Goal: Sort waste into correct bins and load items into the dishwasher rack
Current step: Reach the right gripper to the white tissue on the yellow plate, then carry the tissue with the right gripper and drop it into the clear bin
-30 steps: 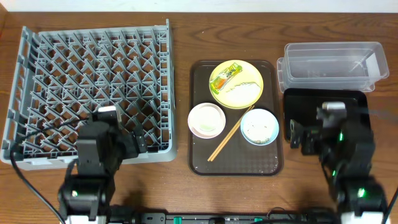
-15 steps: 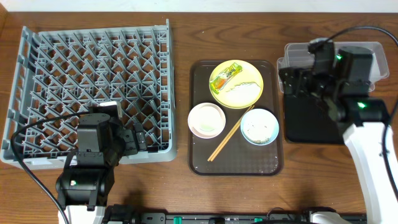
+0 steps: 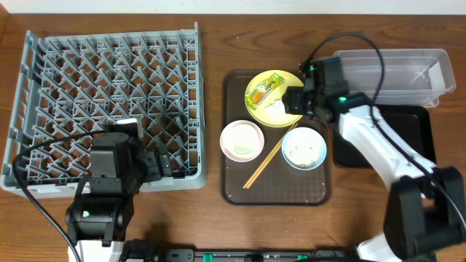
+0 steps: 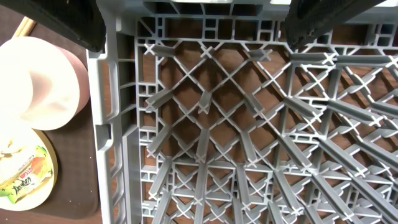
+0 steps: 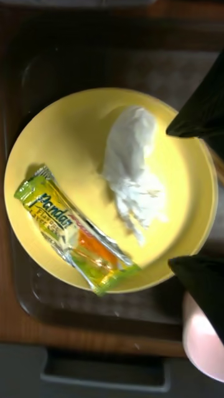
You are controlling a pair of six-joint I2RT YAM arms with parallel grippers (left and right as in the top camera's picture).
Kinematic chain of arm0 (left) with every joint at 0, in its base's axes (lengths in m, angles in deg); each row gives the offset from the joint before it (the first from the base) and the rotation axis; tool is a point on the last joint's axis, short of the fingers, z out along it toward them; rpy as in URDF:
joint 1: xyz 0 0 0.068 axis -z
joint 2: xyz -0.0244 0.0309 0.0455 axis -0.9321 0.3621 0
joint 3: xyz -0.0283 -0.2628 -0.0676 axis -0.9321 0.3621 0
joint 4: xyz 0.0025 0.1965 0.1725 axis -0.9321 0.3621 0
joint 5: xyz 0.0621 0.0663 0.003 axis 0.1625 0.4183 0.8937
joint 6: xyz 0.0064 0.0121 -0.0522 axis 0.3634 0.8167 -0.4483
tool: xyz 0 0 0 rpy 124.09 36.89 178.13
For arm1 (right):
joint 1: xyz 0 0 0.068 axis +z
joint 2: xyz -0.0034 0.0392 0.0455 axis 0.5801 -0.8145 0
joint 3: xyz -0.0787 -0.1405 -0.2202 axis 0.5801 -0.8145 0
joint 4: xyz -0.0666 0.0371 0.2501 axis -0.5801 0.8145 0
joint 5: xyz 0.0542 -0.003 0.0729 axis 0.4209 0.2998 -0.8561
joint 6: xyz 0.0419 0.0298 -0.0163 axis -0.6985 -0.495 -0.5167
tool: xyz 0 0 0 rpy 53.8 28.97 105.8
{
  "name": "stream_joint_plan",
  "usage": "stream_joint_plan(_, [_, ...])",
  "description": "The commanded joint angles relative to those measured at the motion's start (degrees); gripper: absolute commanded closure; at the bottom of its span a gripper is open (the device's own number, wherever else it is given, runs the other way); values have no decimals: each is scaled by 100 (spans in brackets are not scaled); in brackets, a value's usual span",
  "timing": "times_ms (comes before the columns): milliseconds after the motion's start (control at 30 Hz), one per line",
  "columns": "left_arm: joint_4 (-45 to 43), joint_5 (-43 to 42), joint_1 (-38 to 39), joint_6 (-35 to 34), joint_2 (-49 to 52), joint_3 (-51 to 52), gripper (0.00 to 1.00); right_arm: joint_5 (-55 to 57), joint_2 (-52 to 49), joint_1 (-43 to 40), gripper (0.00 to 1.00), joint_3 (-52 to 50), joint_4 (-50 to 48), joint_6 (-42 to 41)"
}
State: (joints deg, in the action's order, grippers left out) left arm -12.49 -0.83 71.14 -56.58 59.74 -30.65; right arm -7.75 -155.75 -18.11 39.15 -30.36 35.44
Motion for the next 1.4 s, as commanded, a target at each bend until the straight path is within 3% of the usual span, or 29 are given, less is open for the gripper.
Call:
stream_joint_plan(0, [9, -52, 17, -28, -4, -118, 7, 511, -289, 214, 47, 68, -131, -402])
stream_joint_plan(267, [13, -52, 17, -28, -4, -118, 7, 1019, -966, 374, 44, 68, -507, -1276])
stream_joint_plan(433, [13, -55, 17, -28, -4, -118, 7, 1019, -1314, 374, 49, 68, -894, -1386])
stream_joint_plan(500, [13, -55, 17, -28, -4, -118, 7, 1019, -1419, 374, 58, 68, -975, -1506])
stream_joint_plan(667, [13, -55, 17, -28, -4, -118, 7, 1021, -1370, 374, 91, 70, -1021, -1552])
stream_joint_plan(767, [11, -55, 17, -28, -4, -118, 7, 1019, -1158, 365, 98, 74, -990, -1469])
stream_joint_plan(1133, [11, -55, 17, -28, -4, -118, 7, 1818, 807, -109, 99, 76, -376, -450])
stream_joint_plan(1367, [11, -55, 17, -28, -4, -118, 7, 2227, 946, -907, 99, 74, -723, -461])
